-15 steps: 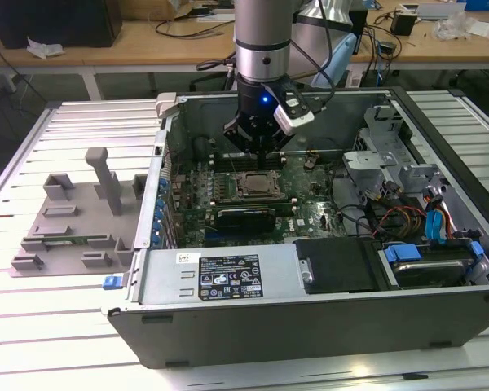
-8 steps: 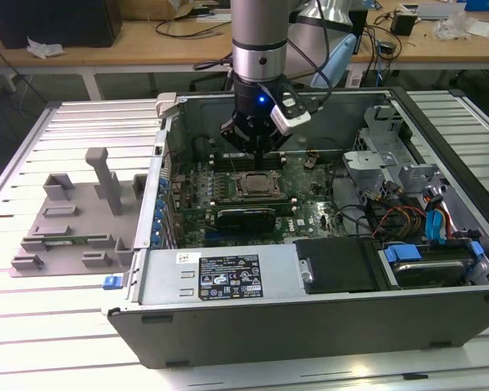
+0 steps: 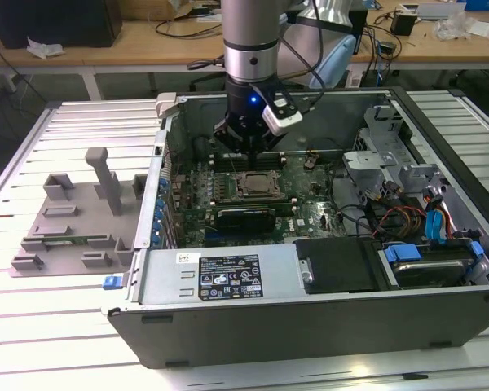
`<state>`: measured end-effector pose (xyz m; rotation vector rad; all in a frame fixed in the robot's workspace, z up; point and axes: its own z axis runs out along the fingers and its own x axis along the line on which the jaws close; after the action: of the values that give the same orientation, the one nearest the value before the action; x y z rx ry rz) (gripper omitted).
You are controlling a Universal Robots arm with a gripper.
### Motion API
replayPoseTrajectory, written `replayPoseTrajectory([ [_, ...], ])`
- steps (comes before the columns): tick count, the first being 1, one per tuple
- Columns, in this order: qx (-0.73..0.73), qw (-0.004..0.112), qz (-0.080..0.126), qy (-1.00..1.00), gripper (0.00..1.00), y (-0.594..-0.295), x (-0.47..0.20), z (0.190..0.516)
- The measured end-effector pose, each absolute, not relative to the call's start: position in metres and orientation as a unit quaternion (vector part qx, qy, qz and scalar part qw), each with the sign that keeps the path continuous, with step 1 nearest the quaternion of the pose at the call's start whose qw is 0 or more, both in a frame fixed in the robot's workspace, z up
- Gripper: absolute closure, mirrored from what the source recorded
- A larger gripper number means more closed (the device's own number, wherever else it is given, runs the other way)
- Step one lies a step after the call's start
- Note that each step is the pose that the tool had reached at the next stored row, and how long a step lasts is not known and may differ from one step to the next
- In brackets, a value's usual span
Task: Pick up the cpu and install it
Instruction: 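Install the first cpu locking lever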
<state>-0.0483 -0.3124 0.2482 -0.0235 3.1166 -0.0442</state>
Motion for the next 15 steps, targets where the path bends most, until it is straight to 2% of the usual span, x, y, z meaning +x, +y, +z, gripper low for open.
replayPoseTrajectory([
  [15, -0.007, 0.018, -0.014, 1.000, 0.89, -0.312, -0.089, 0.248],
])
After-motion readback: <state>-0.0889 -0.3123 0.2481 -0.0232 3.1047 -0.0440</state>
